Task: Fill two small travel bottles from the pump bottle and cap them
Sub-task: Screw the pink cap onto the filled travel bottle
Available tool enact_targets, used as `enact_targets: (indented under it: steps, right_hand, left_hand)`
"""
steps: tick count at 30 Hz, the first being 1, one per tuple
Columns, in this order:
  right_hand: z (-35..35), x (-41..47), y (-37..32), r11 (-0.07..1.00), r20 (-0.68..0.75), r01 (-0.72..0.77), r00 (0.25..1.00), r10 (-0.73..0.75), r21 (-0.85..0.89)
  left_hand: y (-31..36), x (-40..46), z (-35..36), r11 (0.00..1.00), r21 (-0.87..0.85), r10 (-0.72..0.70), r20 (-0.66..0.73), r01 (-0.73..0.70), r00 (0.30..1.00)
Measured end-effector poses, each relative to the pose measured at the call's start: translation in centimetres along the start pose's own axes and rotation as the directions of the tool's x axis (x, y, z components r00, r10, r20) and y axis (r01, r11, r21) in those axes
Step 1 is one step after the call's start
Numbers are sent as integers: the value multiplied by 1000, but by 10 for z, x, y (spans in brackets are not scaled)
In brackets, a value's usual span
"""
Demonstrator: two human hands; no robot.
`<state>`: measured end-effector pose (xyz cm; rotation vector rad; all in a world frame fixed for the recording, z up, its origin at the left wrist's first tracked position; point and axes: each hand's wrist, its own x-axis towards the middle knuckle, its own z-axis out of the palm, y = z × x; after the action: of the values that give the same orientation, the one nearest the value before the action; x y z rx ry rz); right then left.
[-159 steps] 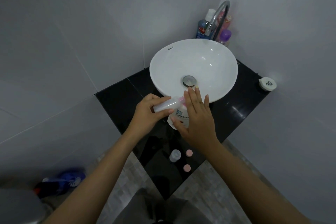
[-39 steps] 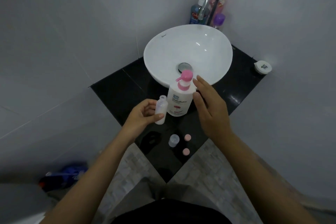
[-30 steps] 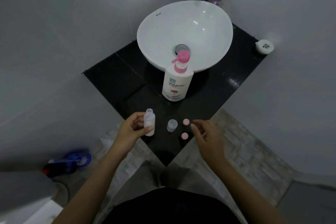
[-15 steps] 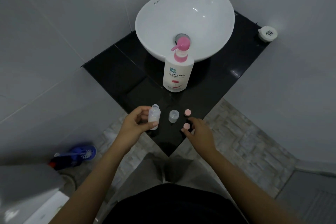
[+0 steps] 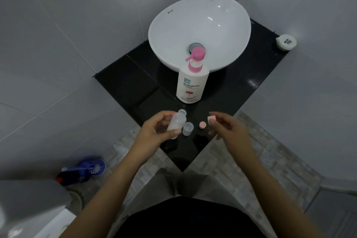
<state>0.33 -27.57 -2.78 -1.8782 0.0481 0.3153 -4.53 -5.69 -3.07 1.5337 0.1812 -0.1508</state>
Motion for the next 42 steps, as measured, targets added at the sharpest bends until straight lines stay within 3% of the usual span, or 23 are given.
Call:
enact_targets:
  steps: [4, 9, 17, 19, 23, 28, 34, 38, 42]
  right_hand:
    - [-8, -5, -56, 989, 95, 113, 988, -122, 95]
    - [-7, -2, -73, 987, 139, 159, 978, -158, 4]
    - [-15, -5, -77, 969, 256, 240, 941, -220, -51]
    - [-12, -7, -78, 978, 234, 193, 957, -170, -78]
    - [-5, -7, -80, 936, 124, 189, 980, -158, -298]
    - [-13, -8, -82, 942, 256, 273, 941, -220, -195]
    - [-7, -11, -84, 963, 122, 184, 979, -163, -197]
    - [-13, -9, -81, 928, 264, 278, 941, -211, -247]
    - [-8, -11, -85, 941, 125, 219, 973, -192, -257]
  left_hand:
    - [14, 5, 8, 1000, 0, 22, 58, -22, 998]
    - [25, 6, 11, 999, -23, 51, 122, -49, 991]
    - [31, 1, 4, 994, -66, 84, 42, -81, 996]
    - [32, 0, 5, 994, -76, 81, 40, -78, 996]
    - [35, 1, 8, 991, -108, 88, 35, -84, 995]
    - [40, 3, 9, 988, -127, 88, 13, -85, 996]
    - [43, 1, 11, 987, -136, 88, 23, -84, 996]
    - [44, 2, 10, 988, -142, 70, 8, -68, 998]
    - [44, 2, 12, 988, -144, 51, 18, -48, 999]
